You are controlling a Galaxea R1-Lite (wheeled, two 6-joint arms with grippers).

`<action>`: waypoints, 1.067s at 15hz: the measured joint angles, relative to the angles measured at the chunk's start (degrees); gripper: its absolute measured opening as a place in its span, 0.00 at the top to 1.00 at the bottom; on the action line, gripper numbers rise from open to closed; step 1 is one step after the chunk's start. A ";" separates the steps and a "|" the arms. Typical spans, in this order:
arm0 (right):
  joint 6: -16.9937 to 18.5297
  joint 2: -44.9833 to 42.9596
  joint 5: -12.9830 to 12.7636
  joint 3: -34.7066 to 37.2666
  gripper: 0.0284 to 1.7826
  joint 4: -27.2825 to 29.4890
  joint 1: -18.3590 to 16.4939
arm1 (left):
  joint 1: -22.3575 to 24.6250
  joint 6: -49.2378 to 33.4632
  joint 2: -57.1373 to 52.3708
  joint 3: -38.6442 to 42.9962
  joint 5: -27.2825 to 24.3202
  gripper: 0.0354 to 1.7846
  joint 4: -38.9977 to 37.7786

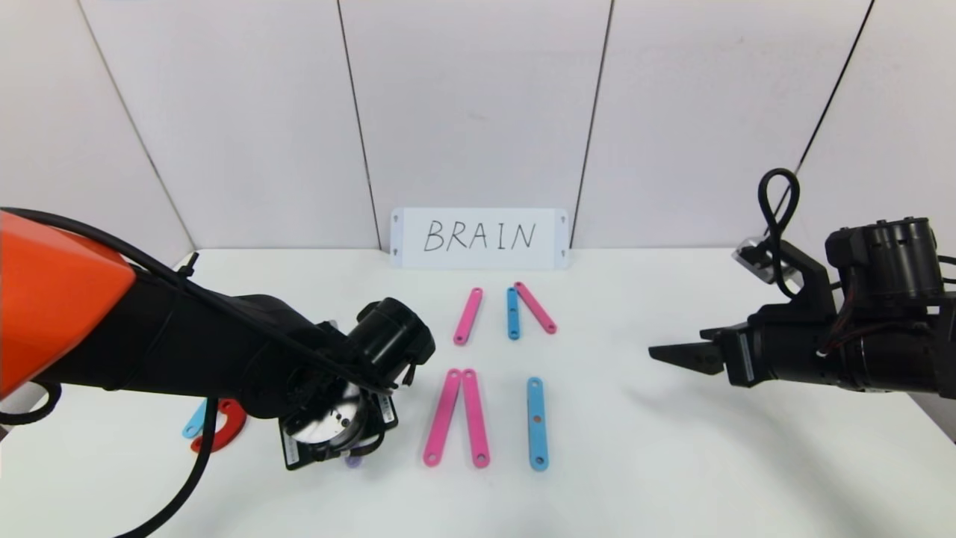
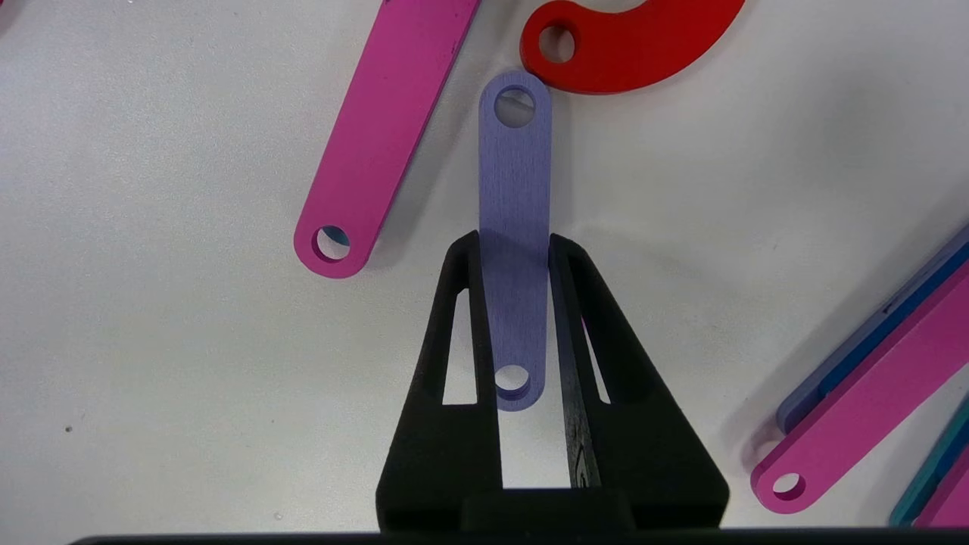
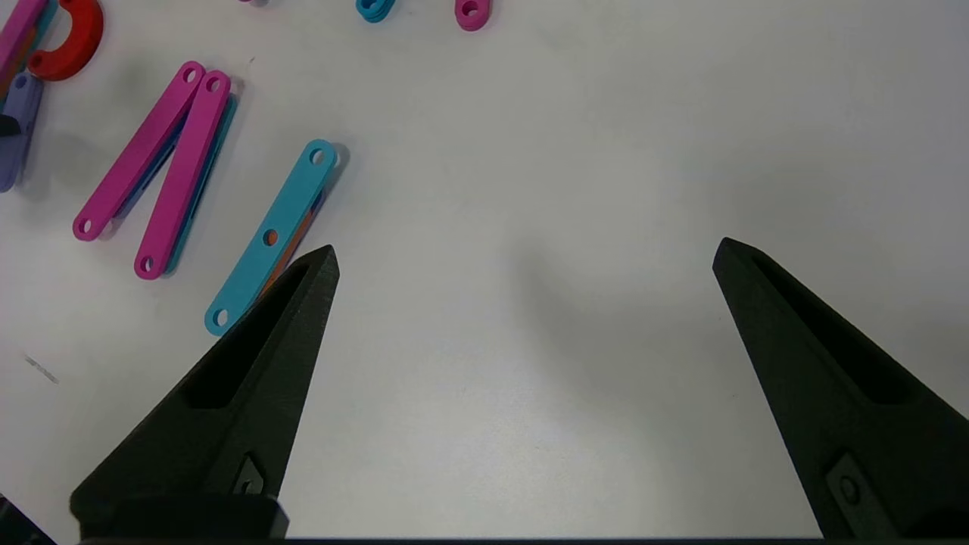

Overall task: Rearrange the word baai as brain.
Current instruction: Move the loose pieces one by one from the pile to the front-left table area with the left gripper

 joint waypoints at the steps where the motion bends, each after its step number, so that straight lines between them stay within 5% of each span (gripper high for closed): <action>1: 0.00 -0.02 0.00 0.00 0.03 0.00 -0.02 | 0.02 0.00 0.04 0.00 0.02 0.87 -0.02; 16: 0.00 -0.24 0.00 0.15 0.03 0.00 0.04 | 0.02 0.21 0.41 -0.20 0.02 0.86 -0.60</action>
